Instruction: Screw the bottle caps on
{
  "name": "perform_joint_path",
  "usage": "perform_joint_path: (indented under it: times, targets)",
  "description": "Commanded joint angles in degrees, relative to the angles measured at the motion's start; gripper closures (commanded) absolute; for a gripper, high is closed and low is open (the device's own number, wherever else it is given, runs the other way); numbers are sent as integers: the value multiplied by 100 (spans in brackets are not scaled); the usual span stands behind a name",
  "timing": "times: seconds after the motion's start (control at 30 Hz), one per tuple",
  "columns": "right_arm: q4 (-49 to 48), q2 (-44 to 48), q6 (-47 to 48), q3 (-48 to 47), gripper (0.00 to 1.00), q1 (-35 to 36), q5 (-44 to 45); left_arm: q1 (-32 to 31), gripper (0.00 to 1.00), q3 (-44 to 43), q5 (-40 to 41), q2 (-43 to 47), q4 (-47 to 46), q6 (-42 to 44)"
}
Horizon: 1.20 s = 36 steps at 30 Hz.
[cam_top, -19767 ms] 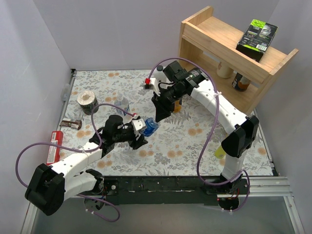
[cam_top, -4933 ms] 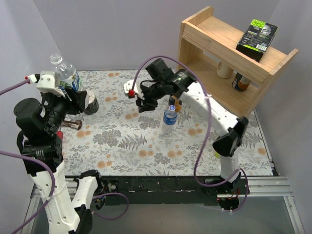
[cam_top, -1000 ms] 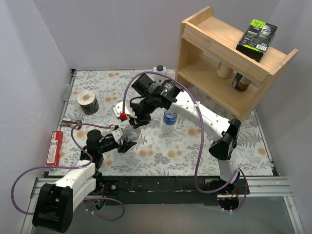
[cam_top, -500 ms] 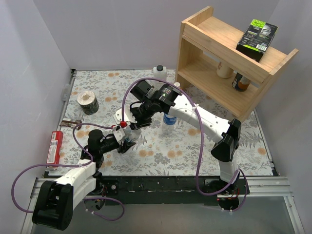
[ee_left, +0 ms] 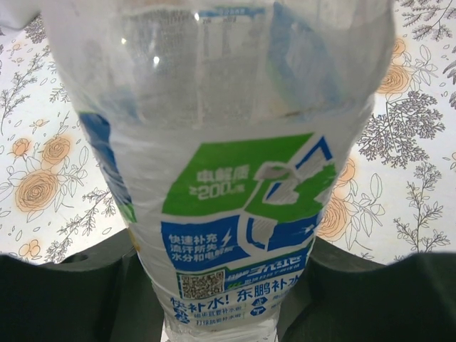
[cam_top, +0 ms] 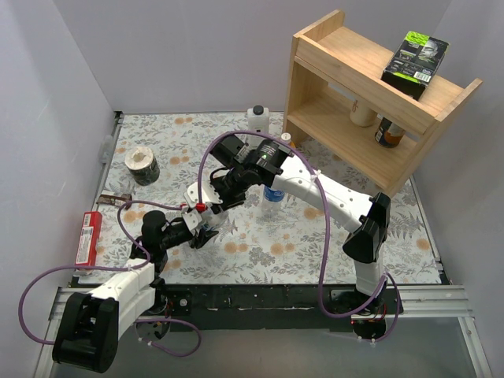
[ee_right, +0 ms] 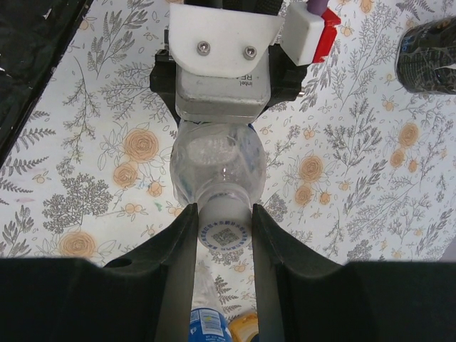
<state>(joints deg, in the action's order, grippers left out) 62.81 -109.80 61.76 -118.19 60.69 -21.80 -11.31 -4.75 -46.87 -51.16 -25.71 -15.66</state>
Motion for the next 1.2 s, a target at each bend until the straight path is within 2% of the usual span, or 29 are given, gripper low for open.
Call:
perform_joint_path:
  times: [0.0, 0.33, 0.57, 0.97, 1.17]
  targets:
    - [1216, 63, 73, 341, 99, -39, 387, 156, 100, -96, -76, 167, -900, -86]
    - [1216, 169, 284, 604, 99, -39, 352, 173, 100, 9, -50, 141, -1129, 98]
    - [1208, 248, 741, 859, 99, -30, 449, 173, 100, 62, -85, 220, -953, 731]
    - [1216, -270, -76, 323, 98, 22, 326, 156, 100, -183, -296, 176, -1287, -139]
    - [1216, -349, -59, 341, 99, 163, 852, 156, 100, -508, -227, 246, -910, -271]
